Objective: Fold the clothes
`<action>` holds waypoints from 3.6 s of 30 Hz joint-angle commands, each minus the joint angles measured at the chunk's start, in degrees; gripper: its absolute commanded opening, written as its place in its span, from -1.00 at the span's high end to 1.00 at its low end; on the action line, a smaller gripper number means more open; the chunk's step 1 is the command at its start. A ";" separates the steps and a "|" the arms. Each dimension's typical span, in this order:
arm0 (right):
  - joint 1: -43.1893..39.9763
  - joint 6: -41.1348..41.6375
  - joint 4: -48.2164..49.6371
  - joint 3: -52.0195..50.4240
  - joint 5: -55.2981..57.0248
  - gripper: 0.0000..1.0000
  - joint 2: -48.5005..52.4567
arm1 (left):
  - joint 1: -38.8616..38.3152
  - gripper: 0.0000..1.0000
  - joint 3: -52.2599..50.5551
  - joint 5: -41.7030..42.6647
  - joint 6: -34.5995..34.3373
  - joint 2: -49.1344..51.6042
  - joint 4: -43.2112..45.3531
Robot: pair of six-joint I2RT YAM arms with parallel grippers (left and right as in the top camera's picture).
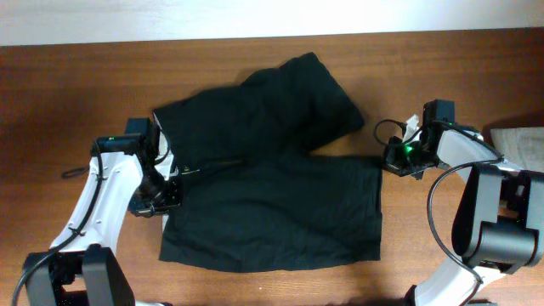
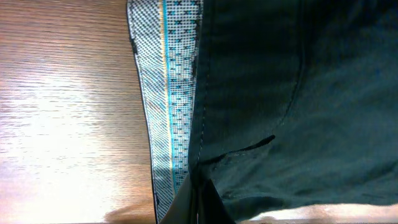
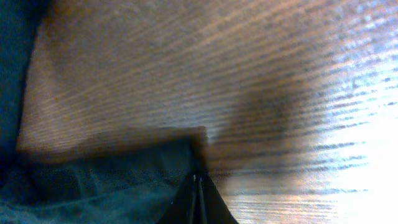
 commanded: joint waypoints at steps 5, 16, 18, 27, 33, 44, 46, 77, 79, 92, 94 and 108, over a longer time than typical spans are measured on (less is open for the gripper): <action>-1.14 -0.79 4.96 5.20 -0.09 0.70 0.07 | 0.20 0.90 0.50 -5.09 -2.54 -0.85 0.79; -1.16 -5.73 -35.19 2.97 0.63 0.18 -5.05 | 0.00 -0.17 0.44 9.18 3.74 -0.83 12.41; 2.93 -4.50 -33.77 -1.53 0.68 0.16 -5.05 | -0.52 -0.17 -0.20 14.88 6.97 -0.55 15.72; 5.40 12.90 -32.52 -9.81 25.42 0.92 -5.25 | -9.62 0.80 -0.35 18.01 11.98 16.70 26.18; -1.18 6.84 -31.63 -5.55 20.28 0.36 -11.96 | -10.21 0.71 5.60 16.98 11.98 16.59 20.41; 3.43 12.52 18.95 2.80 3.58 -0.26 -6.12 | -6.36 -0.33 10.25 1.31 7.50 19.50 36.50; 3.76 16.06 26.84 2.80 2.78 -0.27 0.07 | -4.28 -0.34 10.25 3.50 6.08 22.84 38.60; -6.78 -2.08 -21.35 4.72 -1.64 -0.33 -41.24 | -2.43 -0.21 40.37 4.11 5.16 13.60 -9.84; -6.78 -0.68 -29.20 3.82 1.11 -0.34 -40.61 | -2.43 -0.22 37.70 4.04 4.02 10.23 -12.13; -9.92 8.46 -26.08 -18.75 5.09 -0.34 -25.99 | -2.43 -0.21 -15.17 16.39 -9.77 2.03 5.05; -11.56 8.22 -26.05 -18.75 5.14 -0.33 -25.99 | -2.43 0.17 -16.24 16.48 -11.17 2.05 8.59; -11.72 6.95 -23.02 -18.75 5.07 -0.34 -25.99 | -2.43 -0.17 -16.06 11.47 -5.40 2.05 43.41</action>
